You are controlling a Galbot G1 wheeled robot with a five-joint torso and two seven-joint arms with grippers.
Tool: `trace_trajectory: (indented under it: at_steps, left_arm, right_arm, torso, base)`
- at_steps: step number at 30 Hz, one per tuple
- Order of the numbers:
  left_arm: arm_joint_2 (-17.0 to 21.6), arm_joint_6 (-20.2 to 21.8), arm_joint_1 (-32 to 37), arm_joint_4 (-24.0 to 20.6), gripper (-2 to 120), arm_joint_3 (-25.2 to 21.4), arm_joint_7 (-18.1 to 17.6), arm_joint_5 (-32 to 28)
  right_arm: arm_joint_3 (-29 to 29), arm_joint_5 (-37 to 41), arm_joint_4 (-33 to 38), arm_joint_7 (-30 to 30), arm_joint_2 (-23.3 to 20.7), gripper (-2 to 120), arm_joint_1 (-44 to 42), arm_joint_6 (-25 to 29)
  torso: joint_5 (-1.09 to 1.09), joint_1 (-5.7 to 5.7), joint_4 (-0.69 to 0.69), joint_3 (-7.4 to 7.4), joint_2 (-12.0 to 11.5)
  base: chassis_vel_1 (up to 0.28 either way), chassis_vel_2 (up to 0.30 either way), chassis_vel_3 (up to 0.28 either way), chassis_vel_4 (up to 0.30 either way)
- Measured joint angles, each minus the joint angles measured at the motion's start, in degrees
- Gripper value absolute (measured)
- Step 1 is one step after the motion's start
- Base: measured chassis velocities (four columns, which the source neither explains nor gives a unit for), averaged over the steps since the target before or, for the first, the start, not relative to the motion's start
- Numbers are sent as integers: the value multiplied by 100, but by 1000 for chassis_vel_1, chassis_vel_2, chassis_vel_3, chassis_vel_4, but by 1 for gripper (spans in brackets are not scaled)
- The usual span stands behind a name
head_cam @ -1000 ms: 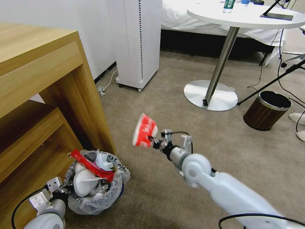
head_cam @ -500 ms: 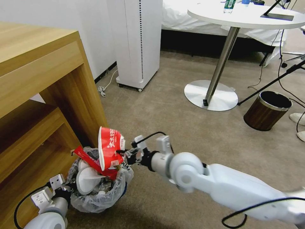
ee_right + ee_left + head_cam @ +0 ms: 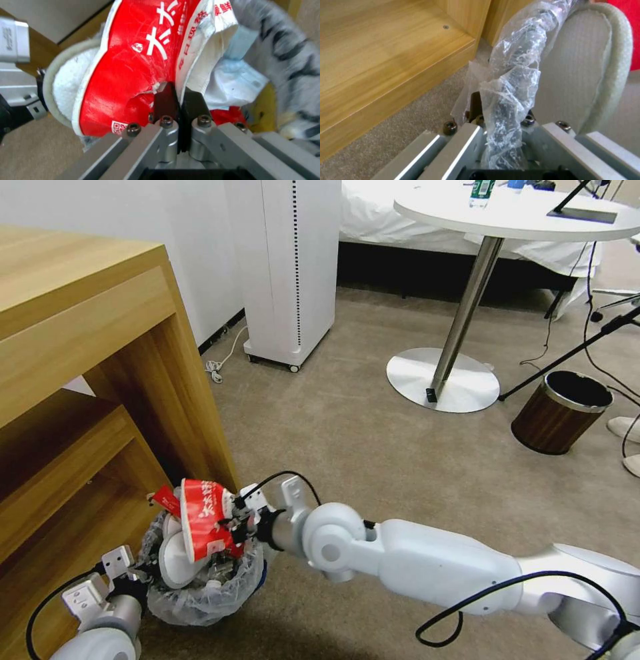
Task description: Pick up the trash bin and place the garbage on the floor into it.
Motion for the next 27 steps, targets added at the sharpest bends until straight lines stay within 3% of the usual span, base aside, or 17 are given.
trace_trajectory:
  at_steps: [12,22,27]
  left_arm:
    - [-9,-40,-21,72,1,11,22,13]
    - [-35,-74,-34,118,1,38,41,31]
    - [-26,-88,-41,155,1,39,56,34]
  right_arm:
    - [-144,163,-683,360,432,0,-79,-306]
    - [-207,44,-852,329,558,0,-133,-348]
    - [-96,-140,-723,234,468,14,-171,-325]
  torso:
    - [0,0,0,0,0]
    - [0,0,0,0,0]
    - [1,0,0,0,0]
  base:
    - [0,0,0,0]
    - [0,0,0,0]
    - [0,0,0,0]
